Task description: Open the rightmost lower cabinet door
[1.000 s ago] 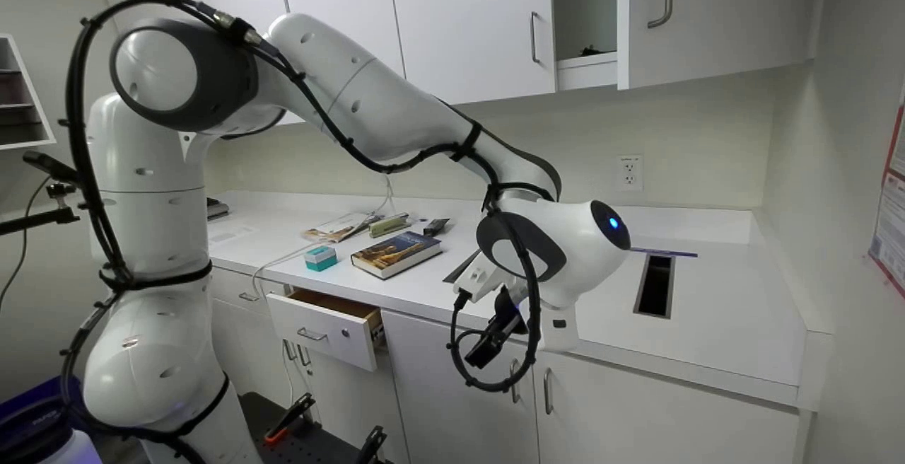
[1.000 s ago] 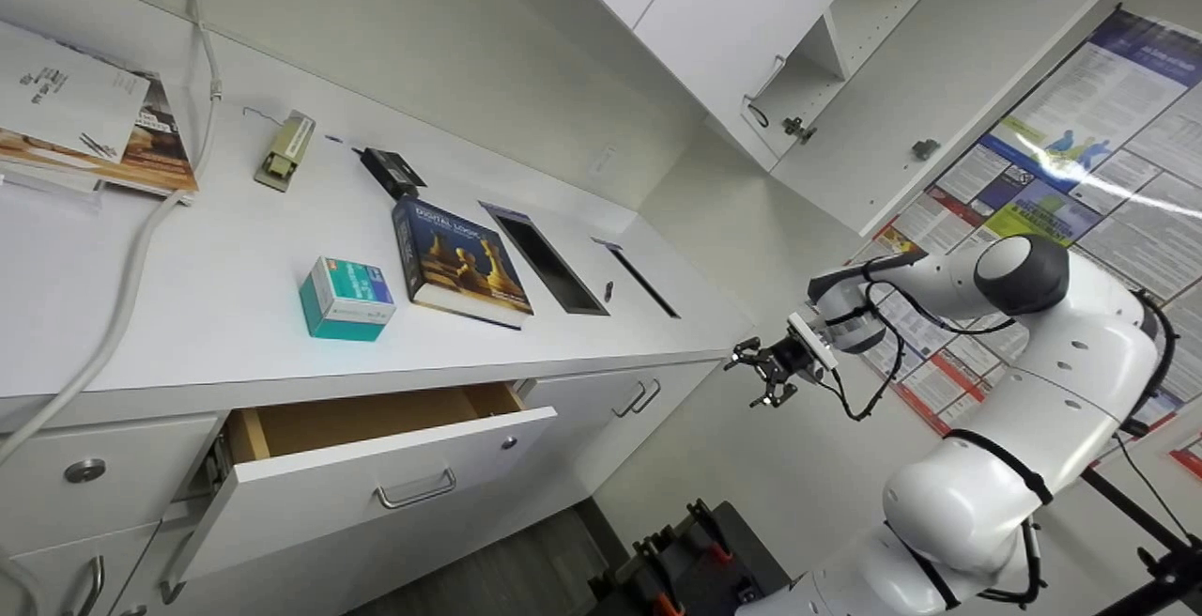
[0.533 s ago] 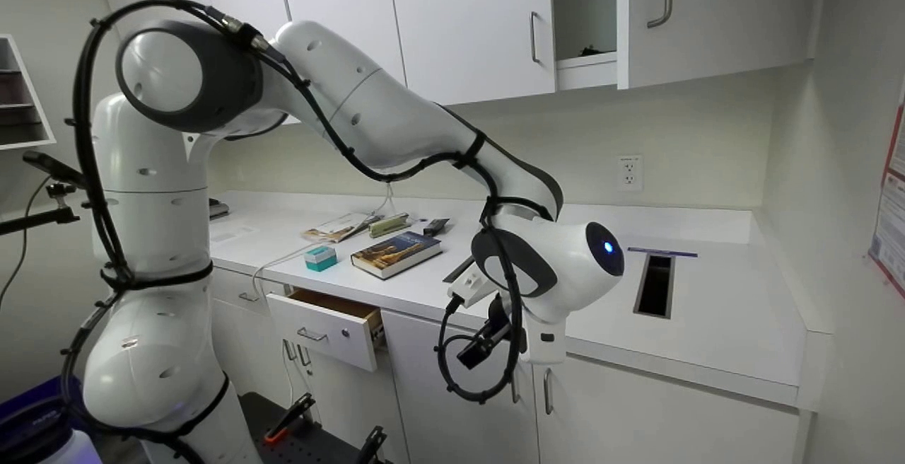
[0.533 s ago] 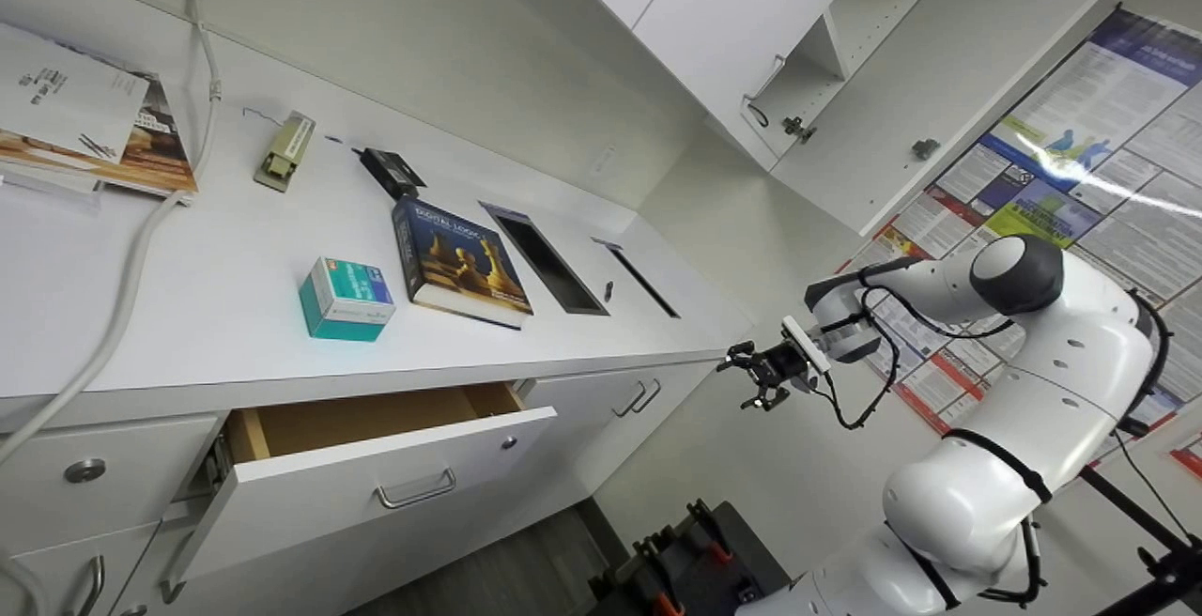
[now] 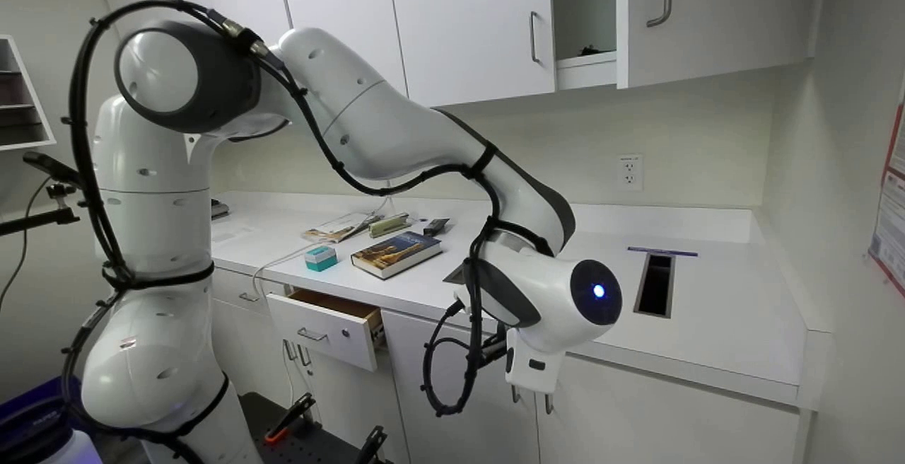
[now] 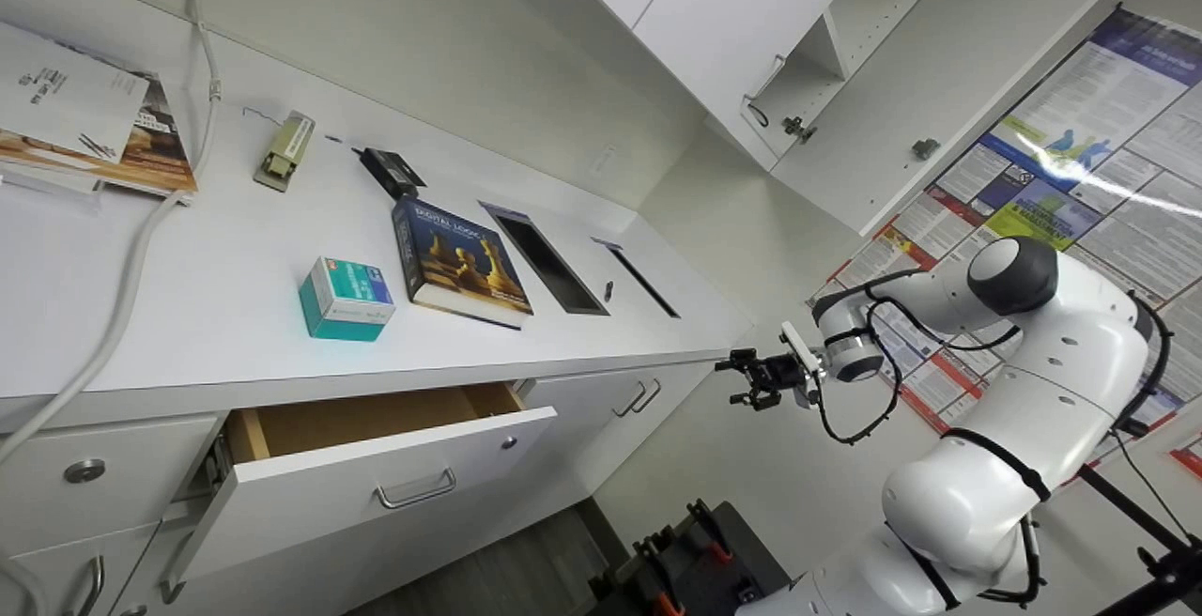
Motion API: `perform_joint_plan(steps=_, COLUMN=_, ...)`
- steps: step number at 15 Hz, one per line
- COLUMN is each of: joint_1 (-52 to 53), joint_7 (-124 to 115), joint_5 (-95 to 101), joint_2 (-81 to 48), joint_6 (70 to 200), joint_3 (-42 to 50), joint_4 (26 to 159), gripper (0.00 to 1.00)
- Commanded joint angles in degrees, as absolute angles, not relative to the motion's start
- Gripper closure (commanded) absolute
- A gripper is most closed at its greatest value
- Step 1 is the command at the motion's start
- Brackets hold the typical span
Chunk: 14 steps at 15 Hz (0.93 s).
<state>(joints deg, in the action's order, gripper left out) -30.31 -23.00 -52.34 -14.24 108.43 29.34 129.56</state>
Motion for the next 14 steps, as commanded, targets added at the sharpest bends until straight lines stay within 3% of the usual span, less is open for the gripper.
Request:
perform_joint_plan(steps=1, joint_1=-30.0, joint_7=-25.7, joint_5=-60.3, joint_2=-12.4, joint_6=113.4, joint_3=29.8, joint_4=135.2, gripper=0.0)
perform_joint_plan(steps=10, joint_1=-29.9, joint_7=-24.0, joint_5=-66.8, joint_2=-14.3, joint_6=110.7, joint_3=29.8, joint_4=138.1, gripper=0.0)
perform_joint_plan(steps=14, joint_1=-30.7, joint_7=-26.3, joint_5=-80.2, joint_2=-17.0, joint_6=114.8, joint_3=30.0, joint_4=138.2, gripper=0.0)
